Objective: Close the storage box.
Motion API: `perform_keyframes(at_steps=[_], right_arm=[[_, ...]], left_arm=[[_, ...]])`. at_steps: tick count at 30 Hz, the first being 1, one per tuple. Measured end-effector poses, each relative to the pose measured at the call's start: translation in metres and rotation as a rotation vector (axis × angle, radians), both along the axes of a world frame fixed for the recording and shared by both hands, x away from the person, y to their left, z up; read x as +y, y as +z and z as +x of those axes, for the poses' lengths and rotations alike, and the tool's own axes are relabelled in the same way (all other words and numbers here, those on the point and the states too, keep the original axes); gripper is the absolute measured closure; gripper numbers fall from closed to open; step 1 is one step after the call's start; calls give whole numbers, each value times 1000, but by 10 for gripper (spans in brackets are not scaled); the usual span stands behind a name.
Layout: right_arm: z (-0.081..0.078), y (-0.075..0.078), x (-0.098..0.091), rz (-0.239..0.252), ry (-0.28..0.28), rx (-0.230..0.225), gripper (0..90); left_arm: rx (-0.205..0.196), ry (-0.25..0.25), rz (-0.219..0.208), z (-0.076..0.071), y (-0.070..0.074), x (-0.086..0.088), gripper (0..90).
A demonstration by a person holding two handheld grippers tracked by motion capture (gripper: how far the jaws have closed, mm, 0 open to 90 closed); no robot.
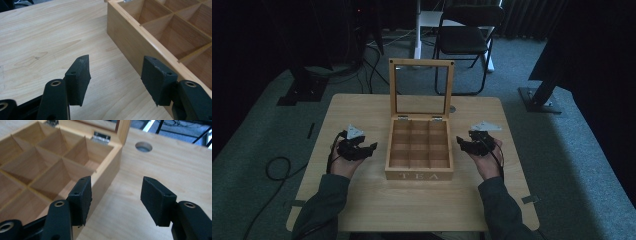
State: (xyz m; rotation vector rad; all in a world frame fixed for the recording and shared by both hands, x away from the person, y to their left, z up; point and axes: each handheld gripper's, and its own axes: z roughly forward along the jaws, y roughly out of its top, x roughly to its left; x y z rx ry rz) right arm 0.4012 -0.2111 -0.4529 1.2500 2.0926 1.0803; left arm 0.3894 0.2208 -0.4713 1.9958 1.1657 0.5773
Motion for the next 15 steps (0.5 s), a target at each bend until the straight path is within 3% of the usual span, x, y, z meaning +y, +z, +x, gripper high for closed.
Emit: perform_keyframes(at_steps=[15], right_arm=[[31, 20, 4, -13, -15, -30, 405]], left_arm=[[-58, -11, 0, 20, 24, -3, 399]])
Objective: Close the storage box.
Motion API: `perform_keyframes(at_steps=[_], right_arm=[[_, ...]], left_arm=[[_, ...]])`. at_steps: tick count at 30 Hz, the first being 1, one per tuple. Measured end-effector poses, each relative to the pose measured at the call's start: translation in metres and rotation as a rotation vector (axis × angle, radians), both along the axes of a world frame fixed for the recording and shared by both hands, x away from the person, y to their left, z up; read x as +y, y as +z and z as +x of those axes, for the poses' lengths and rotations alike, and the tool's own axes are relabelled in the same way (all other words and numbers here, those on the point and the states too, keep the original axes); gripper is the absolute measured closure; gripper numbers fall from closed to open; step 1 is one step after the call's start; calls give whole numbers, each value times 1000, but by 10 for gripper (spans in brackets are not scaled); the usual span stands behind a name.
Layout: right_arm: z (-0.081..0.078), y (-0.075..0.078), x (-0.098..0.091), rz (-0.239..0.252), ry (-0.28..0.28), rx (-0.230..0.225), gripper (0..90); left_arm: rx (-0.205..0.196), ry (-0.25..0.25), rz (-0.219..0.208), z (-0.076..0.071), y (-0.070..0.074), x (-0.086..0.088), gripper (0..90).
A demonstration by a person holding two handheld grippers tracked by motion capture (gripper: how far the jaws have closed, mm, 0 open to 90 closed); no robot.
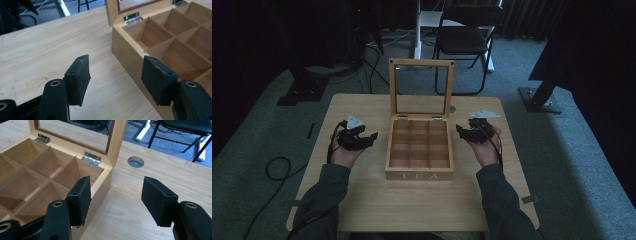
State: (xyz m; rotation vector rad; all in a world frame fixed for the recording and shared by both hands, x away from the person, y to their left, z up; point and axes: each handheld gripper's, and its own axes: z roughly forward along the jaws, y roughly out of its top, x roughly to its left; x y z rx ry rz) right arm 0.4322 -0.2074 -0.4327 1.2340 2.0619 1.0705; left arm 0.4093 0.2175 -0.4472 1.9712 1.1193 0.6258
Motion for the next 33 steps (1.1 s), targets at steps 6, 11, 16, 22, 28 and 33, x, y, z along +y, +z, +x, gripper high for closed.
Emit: perform_keyframes(at_steps=[6, 11, 16, 22, 28, 33], right_arm=[[13, 4, 2, 3, 5, -2, 465], [21, 8, 4, 15, 5, -2, 487], [29, 11, 6, 14, 9, -2, 486], [46, 13, 5, 42, -1, 15, 479], [60, 11, 10, 65, -2, 37, 465], [71, 10, 13, 63, 8, 53, 458]], left_arm=[[-14, -14, 19, 13, 7, -8, 400], [-17, -12, 20, 25, 10, -10, 401], [-35, -11, 20, 32, 15, -11, 401], [-37, 0, 14, 46, 19, -13, 402], [-26, 2, 25, 55, 18, -16, 402], [-17, 9, 25, 62, 17, -19, 402]])
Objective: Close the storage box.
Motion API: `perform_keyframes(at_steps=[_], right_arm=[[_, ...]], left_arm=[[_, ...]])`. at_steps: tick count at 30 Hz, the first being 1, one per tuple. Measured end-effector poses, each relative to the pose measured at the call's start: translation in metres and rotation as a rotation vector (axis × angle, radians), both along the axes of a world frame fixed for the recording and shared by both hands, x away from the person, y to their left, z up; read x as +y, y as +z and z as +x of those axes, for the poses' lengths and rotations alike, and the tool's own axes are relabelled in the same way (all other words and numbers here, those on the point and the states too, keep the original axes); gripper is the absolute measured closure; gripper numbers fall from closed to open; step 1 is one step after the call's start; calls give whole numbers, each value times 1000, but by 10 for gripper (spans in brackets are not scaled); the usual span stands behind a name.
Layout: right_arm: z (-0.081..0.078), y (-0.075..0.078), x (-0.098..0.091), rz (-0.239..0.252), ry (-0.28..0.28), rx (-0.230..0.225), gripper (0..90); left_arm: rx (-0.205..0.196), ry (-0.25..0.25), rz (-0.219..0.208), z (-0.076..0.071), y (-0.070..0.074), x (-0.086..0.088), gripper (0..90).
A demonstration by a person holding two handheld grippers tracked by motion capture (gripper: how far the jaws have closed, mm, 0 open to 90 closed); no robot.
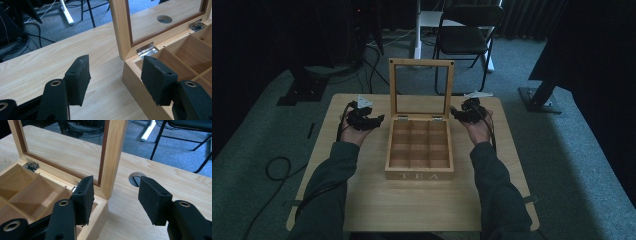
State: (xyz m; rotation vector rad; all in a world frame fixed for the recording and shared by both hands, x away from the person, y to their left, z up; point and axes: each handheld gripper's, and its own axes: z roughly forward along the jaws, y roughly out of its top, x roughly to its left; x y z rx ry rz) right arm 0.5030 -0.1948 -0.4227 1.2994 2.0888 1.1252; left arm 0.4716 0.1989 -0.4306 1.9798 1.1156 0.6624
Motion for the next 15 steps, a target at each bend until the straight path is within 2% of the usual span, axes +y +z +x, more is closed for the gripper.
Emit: perform_keyframes(at_steps=[7, 9, 12, 15], right_arm=[[14, 0, 6, -18, -2, 11, 453], [21, -1, 10, -46, -4, 18, 435], [25, -3, 13, -46, -6, 28, 421], [33, -4, 16, -25, -10, 26, 412]], left_arm=[[-1, -2, 1, 3, 3, -1, 402], [1, 0, 1, 3, 3, 0, 402], [4, 0, 4, 3, 1, 1, 402], [10, 4, 2, 2, -1, 2, 402]])
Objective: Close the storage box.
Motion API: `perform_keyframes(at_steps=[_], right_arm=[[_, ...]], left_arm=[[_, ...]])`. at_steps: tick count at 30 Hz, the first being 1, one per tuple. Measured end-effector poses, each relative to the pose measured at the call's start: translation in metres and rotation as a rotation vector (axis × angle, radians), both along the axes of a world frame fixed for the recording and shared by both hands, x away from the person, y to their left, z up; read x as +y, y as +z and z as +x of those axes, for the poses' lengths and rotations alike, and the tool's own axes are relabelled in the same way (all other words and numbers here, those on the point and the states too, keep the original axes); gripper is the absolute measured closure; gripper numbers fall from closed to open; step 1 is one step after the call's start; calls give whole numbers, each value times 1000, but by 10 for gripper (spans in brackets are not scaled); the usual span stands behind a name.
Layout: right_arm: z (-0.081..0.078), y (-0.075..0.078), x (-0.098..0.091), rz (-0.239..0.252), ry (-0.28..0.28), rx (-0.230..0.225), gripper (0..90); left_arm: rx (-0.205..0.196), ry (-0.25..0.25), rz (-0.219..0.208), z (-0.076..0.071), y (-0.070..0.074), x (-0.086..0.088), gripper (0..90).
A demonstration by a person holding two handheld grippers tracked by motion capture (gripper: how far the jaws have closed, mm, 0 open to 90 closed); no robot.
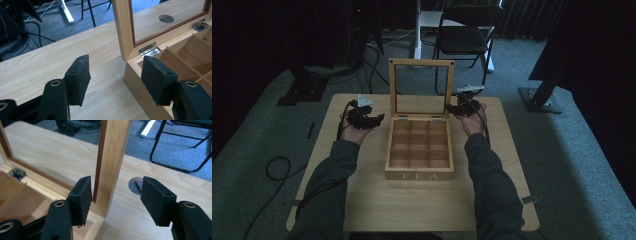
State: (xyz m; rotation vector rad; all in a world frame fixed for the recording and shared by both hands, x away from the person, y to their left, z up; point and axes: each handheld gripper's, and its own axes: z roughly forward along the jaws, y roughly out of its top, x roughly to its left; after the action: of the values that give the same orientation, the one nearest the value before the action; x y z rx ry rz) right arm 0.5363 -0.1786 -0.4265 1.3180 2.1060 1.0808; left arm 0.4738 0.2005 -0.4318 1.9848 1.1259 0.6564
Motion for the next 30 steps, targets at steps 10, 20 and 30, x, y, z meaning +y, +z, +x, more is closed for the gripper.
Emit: perform_keyframes(at_steps=[10, 20, 30], right_arm=[[21, 2, 6, 40, -9, 30, 444], [30, 12, 15, 29, 29, 17, 446], [31, 15, 16, 22, 72, -1, 514]], left_arm=[[19, -6, 1, -2, -2, 3, 399], [22, 0, 0, -3, -1, 7, 398], [22, -3, 2, -1, 1, 4, 398]])
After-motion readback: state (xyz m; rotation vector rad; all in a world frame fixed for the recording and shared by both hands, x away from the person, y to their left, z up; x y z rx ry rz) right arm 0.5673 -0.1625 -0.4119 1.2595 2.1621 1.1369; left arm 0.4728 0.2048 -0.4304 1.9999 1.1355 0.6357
